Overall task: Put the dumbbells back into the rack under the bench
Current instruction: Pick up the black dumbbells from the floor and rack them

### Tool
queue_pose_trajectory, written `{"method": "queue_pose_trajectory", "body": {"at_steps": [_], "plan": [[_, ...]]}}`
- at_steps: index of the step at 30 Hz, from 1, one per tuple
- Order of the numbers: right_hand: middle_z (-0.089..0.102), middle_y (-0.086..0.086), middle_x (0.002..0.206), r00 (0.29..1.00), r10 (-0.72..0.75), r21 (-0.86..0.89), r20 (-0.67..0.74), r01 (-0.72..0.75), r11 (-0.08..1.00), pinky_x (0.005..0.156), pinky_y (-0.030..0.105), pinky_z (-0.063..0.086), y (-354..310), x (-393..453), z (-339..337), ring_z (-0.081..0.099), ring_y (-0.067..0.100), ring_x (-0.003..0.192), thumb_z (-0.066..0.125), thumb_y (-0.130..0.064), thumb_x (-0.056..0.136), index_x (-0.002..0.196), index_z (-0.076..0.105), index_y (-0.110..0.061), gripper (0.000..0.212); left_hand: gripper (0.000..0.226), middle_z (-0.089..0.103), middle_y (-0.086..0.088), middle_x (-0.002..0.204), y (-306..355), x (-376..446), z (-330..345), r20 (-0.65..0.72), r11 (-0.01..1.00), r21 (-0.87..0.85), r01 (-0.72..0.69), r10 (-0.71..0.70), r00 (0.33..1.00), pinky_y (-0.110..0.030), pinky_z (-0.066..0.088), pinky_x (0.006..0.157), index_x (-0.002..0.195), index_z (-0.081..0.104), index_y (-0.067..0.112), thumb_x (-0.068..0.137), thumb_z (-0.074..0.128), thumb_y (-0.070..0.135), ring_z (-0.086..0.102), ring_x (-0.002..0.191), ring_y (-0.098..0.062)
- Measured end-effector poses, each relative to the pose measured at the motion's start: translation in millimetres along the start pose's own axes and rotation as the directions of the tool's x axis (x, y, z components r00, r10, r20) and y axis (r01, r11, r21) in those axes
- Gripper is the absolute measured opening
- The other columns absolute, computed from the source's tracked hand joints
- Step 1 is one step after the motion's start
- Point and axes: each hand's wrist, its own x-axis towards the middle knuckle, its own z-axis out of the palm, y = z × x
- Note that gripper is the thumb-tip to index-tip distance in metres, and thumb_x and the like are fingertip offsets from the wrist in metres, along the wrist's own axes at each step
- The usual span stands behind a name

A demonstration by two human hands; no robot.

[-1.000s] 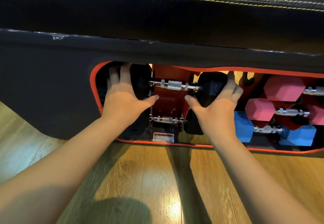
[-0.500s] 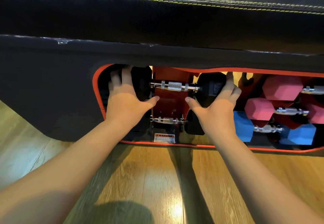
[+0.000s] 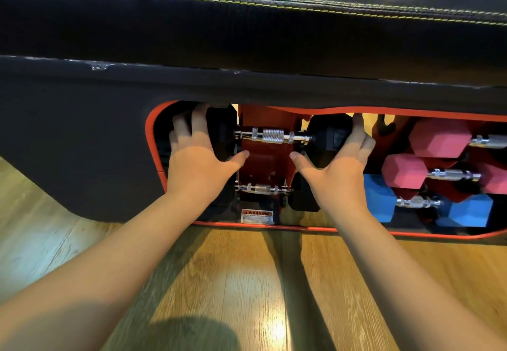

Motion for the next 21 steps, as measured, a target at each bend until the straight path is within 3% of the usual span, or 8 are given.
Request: {"method": "queue_pose_trajectory", "body": {"at_steps": [3, 9, 15, 21], "plan": [[0.022, 0.008, 0.149, 1.0, 0.008, 0.09, -0.028, -0.006, 0.996, 0.098, 0.026, 0.036, 2.8, -0.7, 2.4, 0.03, 0.028, 0.139, 0.083, -0.051, 0.071, 0.155, 0.013, -0.024, 0.112, 0.104, 0.029, -0.025, 0.149, -0.2, -1.1, -1.3, 0.003, 1.0, 0.005, -0.004, 0.004, 1.0, -0.049, 0.045, 0.102, 0.149, 0.021, 0.021, 0.072, 0.07, 0.071, 0.033, 0.137, -0.043], [0.024, 0.012, 0.148, 0.999, 0.008, 0.074, -0.037, -0.005, 0.997, 0.094, 0.025, 0.035, 2.8, -0.5, 4.0, 0.031, 0.03, 0.137, 0.083, -0.05, 0.07, 0.154, 0.015, -0.019, 0.112, 0.094, 0.022, -0.018, 0.155, -2.4, 0.7, -4.9, 0.034, 0.995, -0.098, 0.0, 0.003, 0.999, -0.054, 0.04, 0.106, 0.152, 0.018, 0.028, 0.08, 0.06, 0.071, 0.028, 0.141, -0.044], [0.025, 0.01, 0.147, 0.999, 0.017, 0.069, -0.038, -0.014, 0.998, 0.094, 0.023, 0.035, 2.2, -0.7, 3.8, 0.03, 0.027, 0.137, 0.084, -0.048, 0.071, 0.154, 0.014, -0.019, 0.113, 0.093, 0.015, -0.015, 0.159, -0.3, -0.9, -6.5, 0.06, 0.995, -0.095, 0.018, -0.012, 0.998, -0.056, 0.036, 0.109, 0.152, 0.011, 0.036, 0.081, 0.059, 0.071, 0.02, 0.146, -0.042], [0.024, 0.01, 0.147, 0.999, 0.027, 0.062, -0.019, -0.026, 0.998, 0.093, 0.023, 0.034, 3.3, -0.3, 3.4, 0.03, 0.028, 0.138, 0.083, -0.05, 0.071, 0.154, 0.013, -0.021, 0.113, 0.091, 0.017, -0.017, 0.159, -0.5, -0.5, -6.4, 0.055, 0.997, -0.071, 0.017, -0.013, 0.998, -0.053, 0.039, 0.107, 0.15, 0.012, 0.034, 0.082, 0.059, 0.071, 0.026, 0.143, -0.043]]}}
